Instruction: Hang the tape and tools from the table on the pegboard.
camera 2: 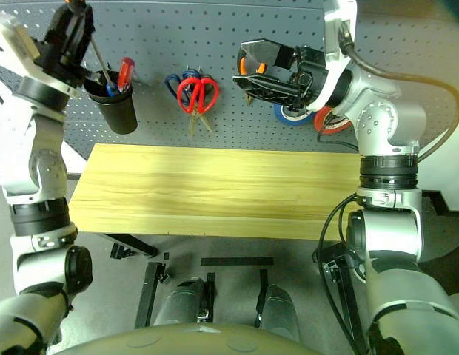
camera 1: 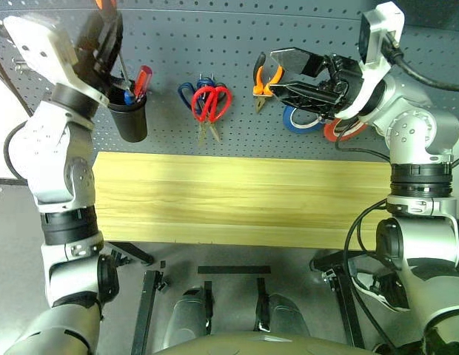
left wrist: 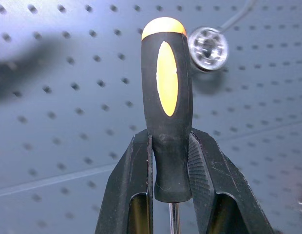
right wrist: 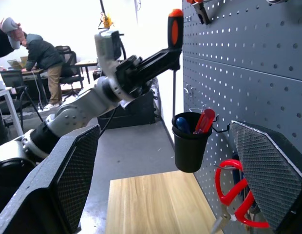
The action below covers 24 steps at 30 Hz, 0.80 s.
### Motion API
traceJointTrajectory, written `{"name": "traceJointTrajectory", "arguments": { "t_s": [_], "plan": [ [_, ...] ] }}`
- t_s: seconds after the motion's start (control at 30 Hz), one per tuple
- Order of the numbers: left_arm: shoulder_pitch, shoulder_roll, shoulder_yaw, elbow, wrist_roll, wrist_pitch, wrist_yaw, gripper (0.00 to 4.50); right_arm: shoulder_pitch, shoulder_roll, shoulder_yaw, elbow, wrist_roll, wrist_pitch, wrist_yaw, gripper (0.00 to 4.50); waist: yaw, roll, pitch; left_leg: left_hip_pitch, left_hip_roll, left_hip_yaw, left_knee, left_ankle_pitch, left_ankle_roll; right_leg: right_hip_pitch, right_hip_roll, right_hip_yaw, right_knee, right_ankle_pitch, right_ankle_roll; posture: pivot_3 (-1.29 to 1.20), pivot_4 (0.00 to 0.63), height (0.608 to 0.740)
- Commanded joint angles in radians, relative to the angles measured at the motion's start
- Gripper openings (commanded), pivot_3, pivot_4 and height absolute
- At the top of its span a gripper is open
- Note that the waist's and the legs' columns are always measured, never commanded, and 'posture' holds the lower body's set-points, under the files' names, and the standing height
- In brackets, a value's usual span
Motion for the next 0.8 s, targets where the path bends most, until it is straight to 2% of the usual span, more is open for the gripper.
{"name": "traceJointTrajectory", "arguments": {
  "t_s": [0.03,0.23,0.47,0.8],
  "plan": [
    [-0.071,0.037,0.019,0.104,0.075,-0.12,0.057,0.64,0.0,-0.003,-0.021,-0.044,0.015,-0.016,-0.01,4.5,0.0,0.0,0.0,0.0,0.0,0.0,0.0,0.0,0.0,0.0,0.0,0.0,0.0,0.0,0.0,0.1,0.085,0.732],
    [-0.066,0.059,0.001,0.228,0.132,-0.186,0.085,0.64,0.017,-0.006,-0.017,-0.06,0.012,-0.014,-0.02,4.5,-0.005,0.0,0.0,0.0,0.0,0.0,0.0,0.0,0.0,0.0,0.0,0.0,0.0,0.0,0.0,0.09,0.091,0.732],
    [-0.009,0.042,-0.006,0.252,0.17,-0.185,0.146,0.64,0.041,-0.016,-0.017,-0.086,0.011,-0.009,-0.033,4.5,-0.018,0.0,0.0,0.0,0.0,0.0,0.0,0.0,0.0,0.0,0.0,0.0,0.0,0.0,0.0,0.09,0.097,0.732],
    [0.009,0.032,-0.006,0.27,0.15,-0.205,0.141,3.91,0.05,-0.043,-0.015,-0.098,0.004,-0.008,-0.04,4.5,-0.024,0.0,0.0,0.001,0.0,0.0,0.0,0.0,0.0,0.0,0.0,0.0,0.001,0.0,0.0,0.07,0.104,0.732]
  ]
}}
